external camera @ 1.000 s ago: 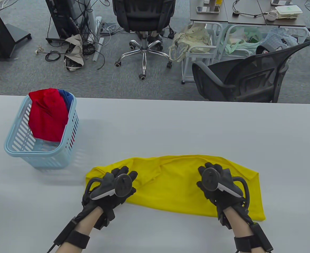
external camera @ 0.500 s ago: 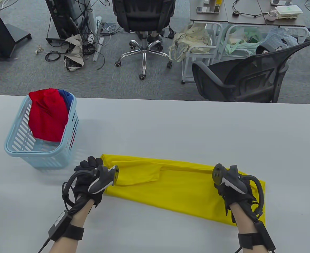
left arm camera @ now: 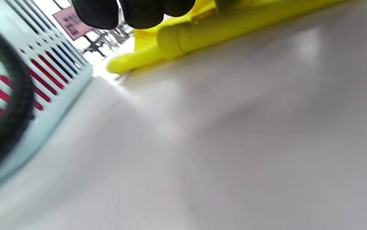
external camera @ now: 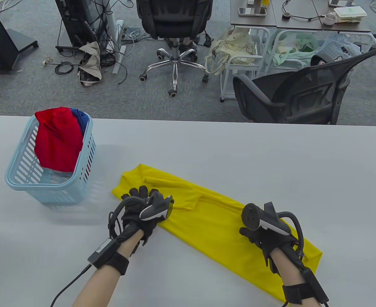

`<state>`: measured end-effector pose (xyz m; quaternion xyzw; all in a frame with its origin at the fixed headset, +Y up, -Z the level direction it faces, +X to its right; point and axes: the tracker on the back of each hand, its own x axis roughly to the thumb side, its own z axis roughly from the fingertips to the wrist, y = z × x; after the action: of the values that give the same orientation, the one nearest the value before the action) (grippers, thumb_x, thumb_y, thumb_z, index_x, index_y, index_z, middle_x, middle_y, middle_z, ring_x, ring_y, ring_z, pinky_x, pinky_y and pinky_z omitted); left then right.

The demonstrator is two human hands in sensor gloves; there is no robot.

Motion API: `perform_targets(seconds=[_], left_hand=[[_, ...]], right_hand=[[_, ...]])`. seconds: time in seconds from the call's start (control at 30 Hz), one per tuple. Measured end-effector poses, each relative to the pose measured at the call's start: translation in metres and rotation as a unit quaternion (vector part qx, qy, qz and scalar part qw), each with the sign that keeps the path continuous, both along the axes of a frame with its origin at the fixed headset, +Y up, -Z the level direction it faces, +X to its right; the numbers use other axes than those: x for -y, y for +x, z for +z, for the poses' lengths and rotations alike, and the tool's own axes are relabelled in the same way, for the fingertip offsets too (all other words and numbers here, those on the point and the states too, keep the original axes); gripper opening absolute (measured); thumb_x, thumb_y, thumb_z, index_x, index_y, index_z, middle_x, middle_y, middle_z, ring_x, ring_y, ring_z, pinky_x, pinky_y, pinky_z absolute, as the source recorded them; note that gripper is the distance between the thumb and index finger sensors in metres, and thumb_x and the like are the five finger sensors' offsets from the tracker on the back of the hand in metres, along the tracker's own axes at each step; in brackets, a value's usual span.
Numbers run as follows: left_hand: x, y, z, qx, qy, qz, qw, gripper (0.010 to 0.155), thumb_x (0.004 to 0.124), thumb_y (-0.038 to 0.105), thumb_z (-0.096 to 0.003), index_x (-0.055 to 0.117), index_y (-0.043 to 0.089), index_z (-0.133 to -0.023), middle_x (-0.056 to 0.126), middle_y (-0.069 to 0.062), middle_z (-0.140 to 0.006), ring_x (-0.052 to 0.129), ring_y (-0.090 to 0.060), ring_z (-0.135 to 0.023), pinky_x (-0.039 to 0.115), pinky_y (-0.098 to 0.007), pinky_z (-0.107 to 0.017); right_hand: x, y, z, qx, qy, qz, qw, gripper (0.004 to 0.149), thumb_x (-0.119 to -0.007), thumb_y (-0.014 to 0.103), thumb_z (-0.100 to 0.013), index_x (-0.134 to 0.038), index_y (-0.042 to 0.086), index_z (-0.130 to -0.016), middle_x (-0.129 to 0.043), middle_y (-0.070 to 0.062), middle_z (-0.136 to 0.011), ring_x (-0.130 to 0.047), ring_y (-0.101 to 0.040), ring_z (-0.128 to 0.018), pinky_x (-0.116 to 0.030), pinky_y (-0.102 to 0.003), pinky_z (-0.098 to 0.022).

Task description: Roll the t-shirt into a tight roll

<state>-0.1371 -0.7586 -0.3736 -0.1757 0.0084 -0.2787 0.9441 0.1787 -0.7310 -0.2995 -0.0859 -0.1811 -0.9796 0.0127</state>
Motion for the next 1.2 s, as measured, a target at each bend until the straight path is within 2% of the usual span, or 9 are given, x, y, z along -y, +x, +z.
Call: perform_targets(seconds=[0.1,0.2,0.3,0.43,0.53,0.77,0.87,1.0,1.2], left_hand=[[-0.021,0.005,0.005,0.024,0.085,-0.012,0.996,0.076,0.05,0.061,-0.0522,0.042,0.021,-0.116,0.055,-0.015,-0.122,0.069,-0.039,-0.107,0.065,-0.057,-0.076],[-0.017,0.012,0.012,0.044,-0.013,0.145,0.988,0.081,0.04,0.066,-0.049,0.049,0.02,-0.115,0.064,-0.014,-0.12,0.074,-0.04,-0.105,0.066,-0.059,-0.074],[0.006,0.022,0.009,0.034,-0.16,0.282,0.945,0.091,0.048,0.068,-0.0464,0.027,0.017,-0.118,0.027,-0.031,-0.123,0.038,-0.057,-0.11,0.046,-0.07,-0.076],[0.01,0.026,-0.005,0.099,-0.04,0.046,0.993,0.092,0.037,0.072,-0.0383,0.018,0.025,-0.115,0.026,-0.02,-0.124,0.04,-0.048,-0.112,0.051,-0.065,-0.077],[-0.007,0.033,0.0,0.078,0.063,0.033,0.994,0.08,0.058,0.057,-0.0516,0.024,0.024,-0.116,0.027,-0.019,-0.125,0.039,-0.047,-0.114,0.047,-0.065,-0.079],[0.015,0.037,0.024,0.093,-0.141,0.209,0.963,0.083,0.033,0.065,-0.0479,0.019,0.02,-0.117,0.023,-0.024,-0.124,0.036,-0.052,-0.113,0.045,-0.066,-0.079],[0.034,0.034,0.036,0.116,-0.175,0.13,0.969,0.087,0.015,0.065,-0.0419,-0.016,0.014,-0.105,-0.012,-0.029,-0.113,0.005,-0.057,-0.106,0.027,-0.068,-0.077],[0.031,0.031,0.058,0.135,-0.185,0.159,0.96,0.089,0.021,0.068,-0.0438,-0.012,0.016,-0.108,-0.01,-0.029,-0.114,0.007,-0.057,-0.106,0.028,-0.068,-0.078],[0.029,0.016,0.076,0.182,-0.177,0.162,0.954,0.086,0.023,0.067,-0.0447,-0.009,0.02,-0.109,-0.007,-0.023,-0.117,0.01,-0.052,-0.109,0.03,-0.064,-0.079]], right_hand=[[0.0,-0.004,0.005,-0.025,0.002,-0.04,0.999,0.052,-0.068,0.047,-0.062,-0.065,0.023,-0.107,-0.074,-0.007,-0.106,-0.085,-0.029,-0.088,-0.067,-0.049,-0.064],[0.006,-0.011,0.006,-0.058,-0.013,-0.051,0.997,0.06,-0.071,0.045,-0.061,-0.051,0.027,-0.114,-0.052,-0.007,-0.12,-0.064,-0.035,-0.106,-0.056,-0.056,-0.072],[0.021,-0.026,0.008,-0.081,-0.056,-0.045,0.994,0.066,-0.073,0.045,-0.06,-0.044,0.028,-0.117,-0.04,-0.005,-0.124,-0.05,-0.04,-0.114,-0.052,-0.062,-0.073],[0.014,-0.039,0.016,-0.099,-0.038,0.007,0.994,0.068,-0.071,0.048,-0.059,-0.045,0.024,-0.117,-0.045,-0.008,-0.122,-0.058,-0.039,-0.109,-0.059,-0.056,-0.071],[0.001,-0.045,0.018,-0.129,-0.061,-0.105,0.984,0.057,-0.07,0.048,-0.06,-0.062,0.022,-0.11,-0.071,-0.007,-0.11,-0.087,-0.029,-0.089,-0.072,-0.048,-0.063],[0.022,-0.064,0.02,-0.142,-0.047,-0.031,0.988,0.071,-0.068,0.047,-0.062,-0.033,0.026,-0.119,-0.027,-0.007,-0.125,-0.032,-0.042,-0.117,-0.042,-0.064,-0.075],[0.023,-0.071,0.024,-0.149,-0.034,0.005,0.988,0.069,-0.068,0.048,-0.061,-0.037,0.024,-0.118,-0.036,-0.008,-0.123,-0.044,-0.038,-0.115,-0.047,-0.062,-0.075],[0.007,-0.072,0.025,-0.152,-0.025,-0.029,0.988,0.057,-0.068,0.047,-0.061,-0.059,0.023,-0.112,-0.066,-0.007,-0.114,-0.07,-0.035,-0.105,-0.058,-0.056,-0.071],[-0.003,-0.074,0.003,-0.102,0.008,-0.018,0.995,0.065,-0.069,0.045,-0.062,-0.044,0.022,-0.117,-0.048,-0.014,-0.118,-0.069,-0.034,-0.098,-0.061,-0.051,-0.067]])
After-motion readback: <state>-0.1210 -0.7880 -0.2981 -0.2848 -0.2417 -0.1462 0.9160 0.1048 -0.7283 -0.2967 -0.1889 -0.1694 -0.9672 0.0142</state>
